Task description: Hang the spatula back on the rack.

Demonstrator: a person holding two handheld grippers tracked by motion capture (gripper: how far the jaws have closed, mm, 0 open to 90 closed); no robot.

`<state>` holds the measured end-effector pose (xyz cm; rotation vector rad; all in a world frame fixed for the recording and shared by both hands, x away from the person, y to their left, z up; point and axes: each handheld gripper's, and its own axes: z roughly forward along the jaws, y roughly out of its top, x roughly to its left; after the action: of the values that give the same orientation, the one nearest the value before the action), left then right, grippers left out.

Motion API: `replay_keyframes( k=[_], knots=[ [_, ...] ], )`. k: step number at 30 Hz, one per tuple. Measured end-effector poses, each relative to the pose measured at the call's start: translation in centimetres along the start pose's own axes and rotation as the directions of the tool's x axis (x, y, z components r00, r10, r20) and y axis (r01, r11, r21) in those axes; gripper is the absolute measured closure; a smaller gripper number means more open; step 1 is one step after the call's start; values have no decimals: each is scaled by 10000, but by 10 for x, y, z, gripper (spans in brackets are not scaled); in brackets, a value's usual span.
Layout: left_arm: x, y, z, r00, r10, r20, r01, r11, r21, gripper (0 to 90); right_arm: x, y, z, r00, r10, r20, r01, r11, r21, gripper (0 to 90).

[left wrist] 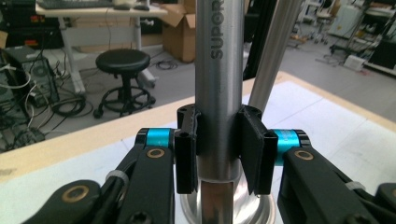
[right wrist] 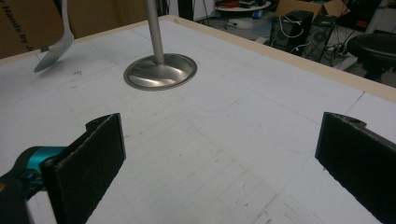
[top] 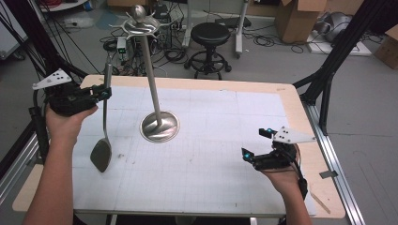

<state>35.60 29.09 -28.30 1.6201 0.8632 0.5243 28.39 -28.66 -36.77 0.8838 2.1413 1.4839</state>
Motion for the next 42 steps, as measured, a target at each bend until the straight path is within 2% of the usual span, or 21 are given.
replay_keyframes(
  k=[7, 14, 18, 25, 30, 34, 42],
  knots=[
    [-3, 8, -7, 9995, 129, 283, -113, 9984, -562, 691, 0, 0, -1, 10000, 18, -2, -18, 10000, -28, 4],
    [-6, 16, -12, 9985, 180, 516, -131, 9956, -926, 691, 0, 1, -1, 10000, 28, -20, -28, 10000, -43, 4],
    [-9, 23, -16, 9962, 245, 831, -145, 9929, -1183, 691, 0, 1, -2, 10000, -8, 1, 8, 10000, -61, 4],
    [-16, 33, -20, 9925, 529, 1103, -372, 9896, -1392, 691, 0, 2, -2, 10000, 4, 3, -4, 10000, -65, 4],
    [-22, 39, -24, 9881, 689, 1374, -470, 9865, -1567, 691, 0, 2, -2, 10000, -3, 0, 3, 10000, -77, 4],
    [-25, 42, -25, 9820, 725, 1746, -430, 9850, -1672, 691, 0, 2, -2, 10000, -39, 16, 39, 9999, -107, 4],
    [-36, 51, -24, 9729, 1014, 2077, -703, 9859, -1519, 691, 0, 3, -2, 10000, -77, 1, 77, 9999, -114, 4]
  ],
)
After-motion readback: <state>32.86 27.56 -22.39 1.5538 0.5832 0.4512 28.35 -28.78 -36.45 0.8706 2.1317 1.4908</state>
